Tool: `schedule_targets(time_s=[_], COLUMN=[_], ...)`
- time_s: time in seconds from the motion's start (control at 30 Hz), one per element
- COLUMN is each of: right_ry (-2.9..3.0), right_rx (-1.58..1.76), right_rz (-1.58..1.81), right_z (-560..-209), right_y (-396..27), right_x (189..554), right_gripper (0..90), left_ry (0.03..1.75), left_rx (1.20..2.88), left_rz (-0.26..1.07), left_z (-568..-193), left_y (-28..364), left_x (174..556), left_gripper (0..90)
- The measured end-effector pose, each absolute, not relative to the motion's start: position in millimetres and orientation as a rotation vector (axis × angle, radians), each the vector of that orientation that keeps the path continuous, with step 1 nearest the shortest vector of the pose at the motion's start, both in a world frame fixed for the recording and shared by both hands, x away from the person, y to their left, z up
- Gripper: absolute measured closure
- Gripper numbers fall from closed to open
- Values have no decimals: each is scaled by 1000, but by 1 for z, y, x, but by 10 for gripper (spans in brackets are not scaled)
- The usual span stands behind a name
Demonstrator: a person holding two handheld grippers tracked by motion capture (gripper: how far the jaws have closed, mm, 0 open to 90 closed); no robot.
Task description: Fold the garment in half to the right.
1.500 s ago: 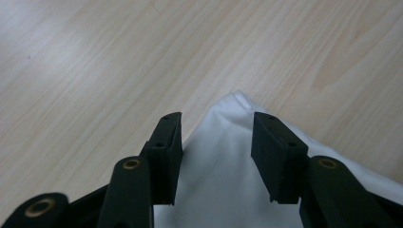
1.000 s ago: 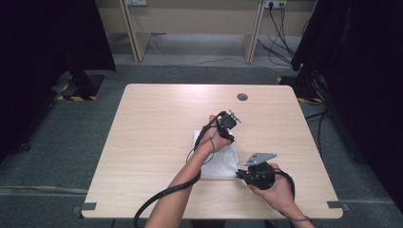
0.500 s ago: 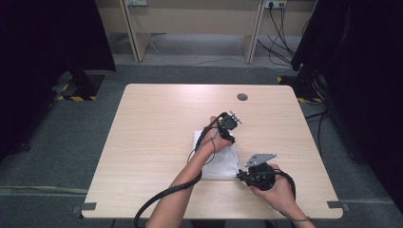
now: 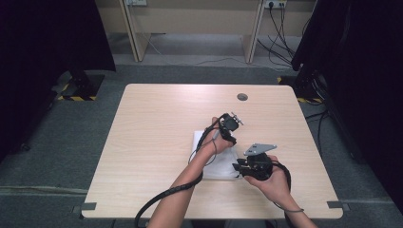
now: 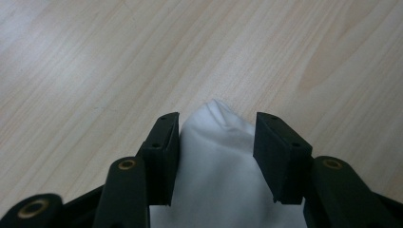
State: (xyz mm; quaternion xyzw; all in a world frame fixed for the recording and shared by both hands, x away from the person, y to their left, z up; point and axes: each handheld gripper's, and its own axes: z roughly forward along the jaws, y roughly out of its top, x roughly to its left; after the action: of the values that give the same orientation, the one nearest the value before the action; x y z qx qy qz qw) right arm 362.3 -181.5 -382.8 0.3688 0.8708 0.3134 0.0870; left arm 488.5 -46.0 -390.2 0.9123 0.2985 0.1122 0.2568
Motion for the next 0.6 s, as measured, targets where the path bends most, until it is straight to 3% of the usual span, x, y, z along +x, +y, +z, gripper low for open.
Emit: schedule_targets(time_s=[0.17,0.6], right_ry=[2614,2617], right_rx=[1101,1107], right_rz=[903,903], right_z=[-388,-391], right_y=[-181,-185], right_x=[362,360], right_gripper=[839,827], left_ry=[812,808], left_rx=[2468,2477], left_rz=[302,305], left_z=[-391,-392], left_y=[-44,-47], left_x=[489,488], left_gripper=[508,507])
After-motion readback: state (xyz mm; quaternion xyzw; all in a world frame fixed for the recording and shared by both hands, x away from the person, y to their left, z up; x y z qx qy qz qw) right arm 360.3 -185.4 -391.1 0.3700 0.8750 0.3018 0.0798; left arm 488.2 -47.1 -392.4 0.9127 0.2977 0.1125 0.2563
